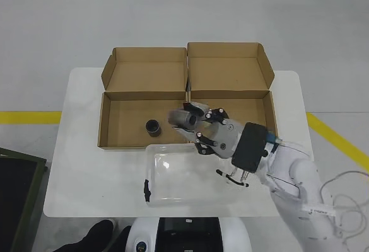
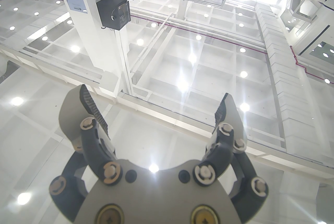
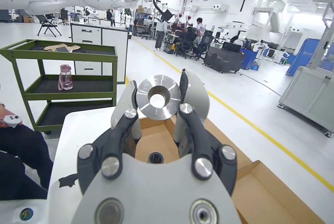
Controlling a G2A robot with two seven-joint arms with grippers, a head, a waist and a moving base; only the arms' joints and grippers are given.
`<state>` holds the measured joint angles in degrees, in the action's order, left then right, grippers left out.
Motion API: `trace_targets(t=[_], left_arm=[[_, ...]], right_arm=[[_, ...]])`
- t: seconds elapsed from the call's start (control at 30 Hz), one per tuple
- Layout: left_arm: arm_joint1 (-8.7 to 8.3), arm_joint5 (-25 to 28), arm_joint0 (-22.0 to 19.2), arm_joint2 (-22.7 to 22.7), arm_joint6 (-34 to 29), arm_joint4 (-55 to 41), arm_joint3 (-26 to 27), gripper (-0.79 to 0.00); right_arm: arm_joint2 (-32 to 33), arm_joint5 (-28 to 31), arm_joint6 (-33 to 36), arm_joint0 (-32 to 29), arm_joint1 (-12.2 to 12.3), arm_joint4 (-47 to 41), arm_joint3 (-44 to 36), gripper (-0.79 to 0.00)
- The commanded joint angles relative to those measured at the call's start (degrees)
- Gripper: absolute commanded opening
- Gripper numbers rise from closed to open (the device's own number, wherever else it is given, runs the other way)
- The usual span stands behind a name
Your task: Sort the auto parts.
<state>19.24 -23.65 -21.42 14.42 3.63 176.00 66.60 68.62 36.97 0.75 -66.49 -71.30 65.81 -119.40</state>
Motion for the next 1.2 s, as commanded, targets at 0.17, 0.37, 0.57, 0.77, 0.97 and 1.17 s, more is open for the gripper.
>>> trace_targets(t=[0.17, 0.37, 0.57, 0.77, 0.97, 1.17], left_arm=[[0.00, 0.0, 0.0, 0.0, 0.0, 0.0, 0.0, 0.000], [0.00, 0.0, 0.0, 0.0, 0.0, 0.0, 0.0, 0.000], [0.00, 0.0, 0.0, 0.0, 0.0, 0.0, 0.0, 0.000], [0.00, 0.0, 0.0, 0.0, 0.0, 0.0, 0.0, 0.000], [0.00, 0.0, 0.0, 0.0, 0.0, 0.0, 0.0, 0.000], [0.00, 0.0, 0.0, 0.0, 0.0, 0.0, 0.0, 0.000]], right_arm=[[2.3, -1.7, -2.7, -0.9, 0.1, -0.8, -1.8, -0.785], [3.1, -2.2, -3.6, -1.2, 0.3, -0.8, -2.5, -0.785], [3.1, -2.3, -3.6, -1.3, 0.3, -0.7, -2.5, -0.785], [3.1, -2.3, -3.6, -1.3, 0.3, -0.7, -2.5, -0.785], [2.7, -3.1, -2.1, -2.0, 0.3, -0.7, -2.0, -0.785], [0.0, -3.2, 3.3, -1.4, 0.2, -1.0, 0.2, -0.785]])
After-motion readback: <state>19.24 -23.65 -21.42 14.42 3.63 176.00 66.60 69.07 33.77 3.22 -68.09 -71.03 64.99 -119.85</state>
